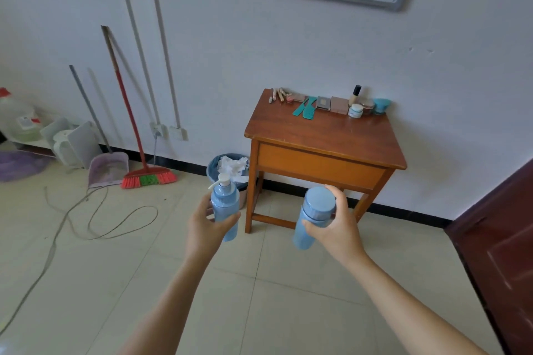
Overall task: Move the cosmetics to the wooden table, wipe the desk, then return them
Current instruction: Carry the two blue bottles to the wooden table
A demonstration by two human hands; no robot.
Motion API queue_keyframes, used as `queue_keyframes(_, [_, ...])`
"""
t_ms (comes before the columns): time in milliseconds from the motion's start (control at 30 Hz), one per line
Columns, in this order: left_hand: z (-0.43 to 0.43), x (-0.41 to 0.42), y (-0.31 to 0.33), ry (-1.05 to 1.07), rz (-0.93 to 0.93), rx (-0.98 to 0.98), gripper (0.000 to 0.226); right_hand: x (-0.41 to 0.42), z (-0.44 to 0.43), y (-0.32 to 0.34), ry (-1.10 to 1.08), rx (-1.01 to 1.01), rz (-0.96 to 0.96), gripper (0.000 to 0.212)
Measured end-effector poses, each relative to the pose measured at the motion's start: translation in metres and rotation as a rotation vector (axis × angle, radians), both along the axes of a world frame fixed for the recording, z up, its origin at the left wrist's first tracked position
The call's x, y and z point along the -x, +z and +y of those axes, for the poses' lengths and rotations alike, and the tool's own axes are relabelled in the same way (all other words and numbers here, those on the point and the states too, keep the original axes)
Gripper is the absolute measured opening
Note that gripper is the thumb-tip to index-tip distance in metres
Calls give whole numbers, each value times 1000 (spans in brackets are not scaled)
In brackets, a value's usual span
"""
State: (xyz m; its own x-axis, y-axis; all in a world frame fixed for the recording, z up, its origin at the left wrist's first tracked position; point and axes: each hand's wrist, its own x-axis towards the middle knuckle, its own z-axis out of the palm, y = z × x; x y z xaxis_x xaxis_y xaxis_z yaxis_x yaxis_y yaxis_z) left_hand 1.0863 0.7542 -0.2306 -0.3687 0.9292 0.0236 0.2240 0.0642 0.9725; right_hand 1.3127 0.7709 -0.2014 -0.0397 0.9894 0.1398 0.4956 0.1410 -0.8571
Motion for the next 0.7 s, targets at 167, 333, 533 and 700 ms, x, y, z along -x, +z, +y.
queue_keyframes(167, [67, -11, -16, -91, -39, 44, 45, -15, 39, -26, -127, 118, 18, 73])
queue_keyframes(333, [122, -45, -36, -208, -11, 87, 46, -60, 84, -39, -214, 200, 27, 71])
queue_keyframes(533, [212, -94, -29, -253, 42, 75, 41, -124, 170, -36, -321, 108, 56, 72])
queue_keyframes(700, [287, -141, -6, -213, 47, 6, 47, -170, 244, -19, -303, 51, 86, 72])
